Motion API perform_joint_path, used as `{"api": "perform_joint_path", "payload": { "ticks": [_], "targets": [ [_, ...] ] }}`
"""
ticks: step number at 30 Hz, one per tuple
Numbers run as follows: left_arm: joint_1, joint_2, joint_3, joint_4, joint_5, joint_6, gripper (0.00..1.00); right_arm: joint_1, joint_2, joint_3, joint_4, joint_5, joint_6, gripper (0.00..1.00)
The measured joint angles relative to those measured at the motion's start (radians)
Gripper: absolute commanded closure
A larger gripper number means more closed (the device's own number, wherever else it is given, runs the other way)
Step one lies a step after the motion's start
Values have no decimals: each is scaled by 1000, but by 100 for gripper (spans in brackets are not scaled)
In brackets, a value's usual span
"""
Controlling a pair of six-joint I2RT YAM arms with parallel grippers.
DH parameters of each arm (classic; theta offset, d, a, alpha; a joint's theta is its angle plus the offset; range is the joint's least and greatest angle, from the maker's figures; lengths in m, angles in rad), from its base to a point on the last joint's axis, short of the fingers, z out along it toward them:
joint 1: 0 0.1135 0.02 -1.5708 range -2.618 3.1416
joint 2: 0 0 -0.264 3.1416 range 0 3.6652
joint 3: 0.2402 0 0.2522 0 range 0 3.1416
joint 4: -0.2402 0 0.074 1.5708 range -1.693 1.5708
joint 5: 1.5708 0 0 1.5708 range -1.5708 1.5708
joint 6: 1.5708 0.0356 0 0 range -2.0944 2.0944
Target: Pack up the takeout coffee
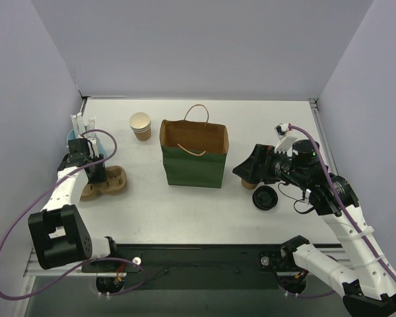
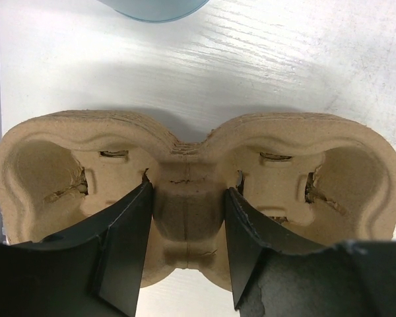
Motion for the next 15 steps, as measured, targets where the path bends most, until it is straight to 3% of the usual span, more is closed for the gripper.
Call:
{"api": "perform_joint_path", "payload": {
  "ticks": [2, 4, 10, 15],
  "targets": [
    [0, 0, 0, 0, 1, 0, 54, 0, 0, 0, 0, 0, 0, 13],
    [0, 1, 0, 0, 2, 0, 45, 0, 0, 0, 0, 0, 0, 13],
    [0, 12, 0, -3, 4, 0, 50, 0, 0, 0, 0, 0, 0, 13],
    [0, 13, 1, -5, 7, 0, 43, 0, 0, 0, 0, 0, 0, 13]
  ]
}}
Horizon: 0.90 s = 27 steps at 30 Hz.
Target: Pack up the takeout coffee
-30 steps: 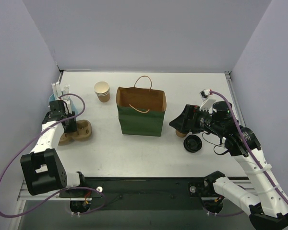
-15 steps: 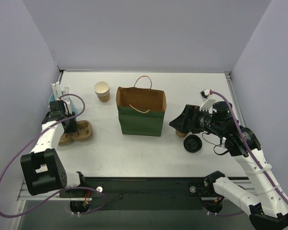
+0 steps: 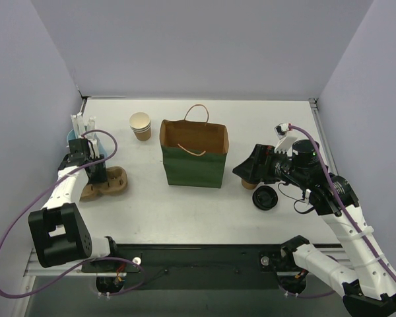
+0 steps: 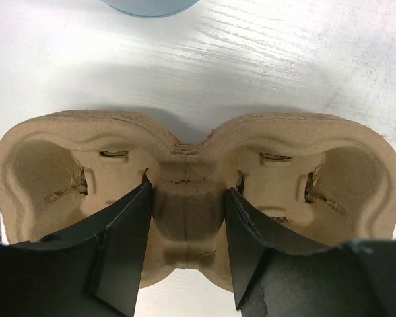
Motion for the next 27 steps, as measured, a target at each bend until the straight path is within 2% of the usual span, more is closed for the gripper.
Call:
{"api": "perform_joint_path", "payload": {
  "ticks": [5, 9, 17, 27],
  "targets": [
    [0, 0, 3, 0, 1, 0, 43, 0, 0, 0, 0, 0, 0, 13],
    [0, 0, 5, 1, 3, 1, 50, 0, 0, 0, 0, 0, 0, 13],
    [0, 0, 27, -14, 7, 1, 49, 0, 0, 0, 0, 0, 0, 13],
    [0, -53, 177, -112, -26, -55, 50, 0, 0, 0, 0, -1, 1, 13]
  ]
}}
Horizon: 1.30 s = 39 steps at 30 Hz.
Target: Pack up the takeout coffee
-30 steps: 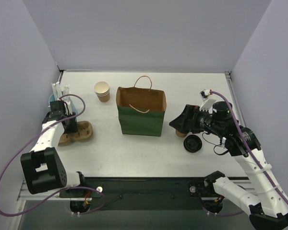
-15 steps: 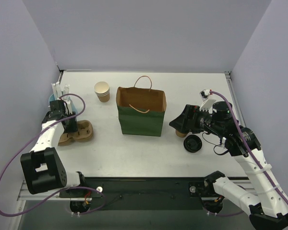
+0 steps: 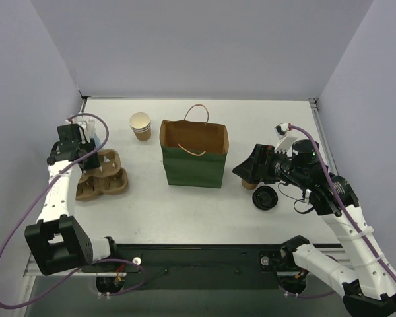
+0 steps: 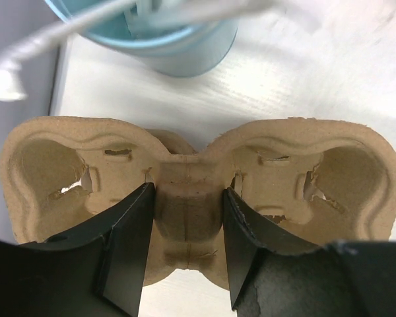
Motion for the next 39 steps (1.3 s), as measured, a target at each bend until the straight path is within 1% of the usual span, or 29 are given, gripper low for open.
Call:
{"api": "perform_joint_path", "payload": {
  "ticks": [5, 8, 12, 17, 19, 22, 26, 31, 35, 39],
  "targets": [
    [-23, -49, 133, -90, 32, -45, 50, 0, 0, 0, 0, 0, 1, 13],
    [-88, -95, 221, -148, 53, -77, 50, 0, 0, 0, -1, 0, 2, 13],
    [-211, -148, 347, -202, 82, -140, 50, 0, -2, 0, -3, 1, 5, 13],
    [-414, -181, 501, -228, 105, -238, 50, 0, -19, -1, -18, 9, 7, 13],
    [-488, -180, 552, -228, 104, -271, 50, 0, -24, -2, -23, 16, 7, 13],
    [-581, -177, 587, -216, 99, -321, 51, 0, -16, -2, -24, 31, 7, 14],
    [-713, -154, 601, -177, 82, -385, 51, 0, 12, -2, -25, 45, 7, 14],
    [-845, -42, 670, -133, 55, -425, 51, 0, 8, -2, -27, 56, 9, 14],
    [-883, 45, 716, -95, 40, -441, 51, 1, -10, -2, -31, 65, 11, 14],
    [-887, 83, 727, -73, 34, -462, 51, 1, -20, -2, -29, 59, -3, 16]
  ]
}}
